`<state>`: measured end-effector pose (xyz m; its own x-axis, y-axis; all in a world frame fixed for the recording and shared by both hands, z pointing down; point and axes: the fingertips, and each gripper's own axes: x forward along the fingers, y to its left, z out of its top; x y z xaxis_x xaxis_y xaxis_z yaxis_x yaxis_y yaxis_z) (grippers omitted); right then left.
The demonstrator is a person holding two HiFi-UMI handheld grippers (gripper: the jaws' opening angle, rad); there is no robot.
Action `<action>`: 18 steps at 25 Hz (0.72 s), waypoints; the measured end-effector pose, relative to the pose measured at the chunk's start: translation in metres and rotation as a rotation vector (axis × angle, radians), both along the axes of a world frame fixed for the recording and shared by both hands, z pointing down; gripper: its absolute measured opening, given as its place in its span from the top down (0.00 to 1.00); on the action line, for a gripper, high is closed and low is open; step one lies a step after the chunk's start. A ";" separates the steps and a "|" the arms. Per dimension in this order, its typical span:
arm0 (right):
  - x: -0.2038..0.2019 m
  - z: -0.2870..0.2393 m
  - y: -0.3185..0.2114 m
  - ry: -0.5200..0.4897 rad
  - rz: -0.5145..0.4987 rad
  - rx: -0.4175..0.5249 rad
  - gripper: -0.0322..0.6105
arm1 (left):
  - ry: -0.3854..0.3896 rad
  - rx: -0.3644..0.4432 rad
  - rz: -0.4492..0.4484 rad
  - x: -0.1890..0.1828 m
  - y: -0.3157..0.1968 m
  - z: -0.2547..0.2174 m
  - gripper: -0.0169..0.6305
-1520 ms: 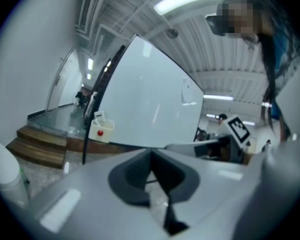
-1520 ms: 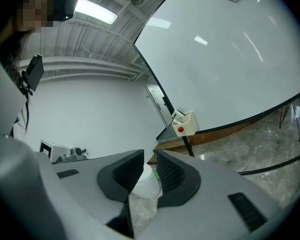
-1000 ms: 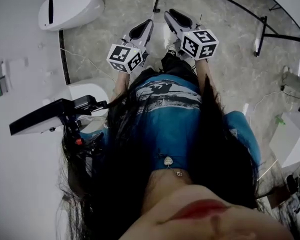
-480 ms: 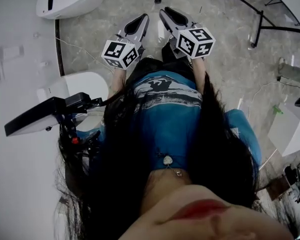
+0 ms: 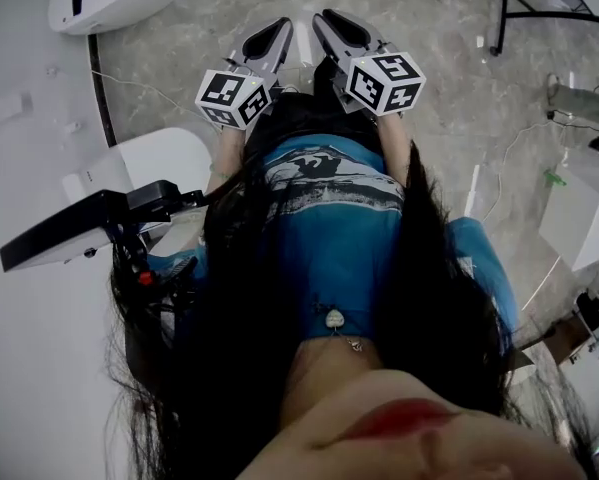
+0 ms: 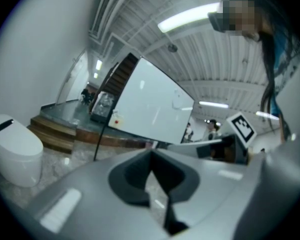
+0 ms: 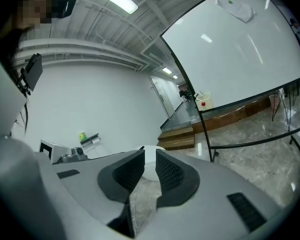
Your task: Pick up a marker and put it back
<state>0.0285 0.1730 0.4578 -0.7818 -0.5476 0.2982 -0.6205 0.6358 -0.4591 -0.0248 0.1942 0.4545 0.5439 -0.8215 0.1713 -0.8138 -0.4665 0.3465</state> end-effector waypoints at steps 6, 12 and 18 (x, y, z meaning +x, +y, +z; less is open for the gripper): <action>0.008 -0.015 0.045 0.011 0.034 0.043 0.84 | 0.020 0.055 -0.001 0.001 0.047 -0.014 0.97; 0.011 -0.017 0.031 0.034 0.040 0.059 0.84 | 0.043 0.064 -0.023 -0.003 0.033 -0.012 0.97; 0.024 -0.030 0.059 0.044 0.051 0.095 0.84 | 0.040 0.108 -0.013 0.008 0.057 -0.029 0.97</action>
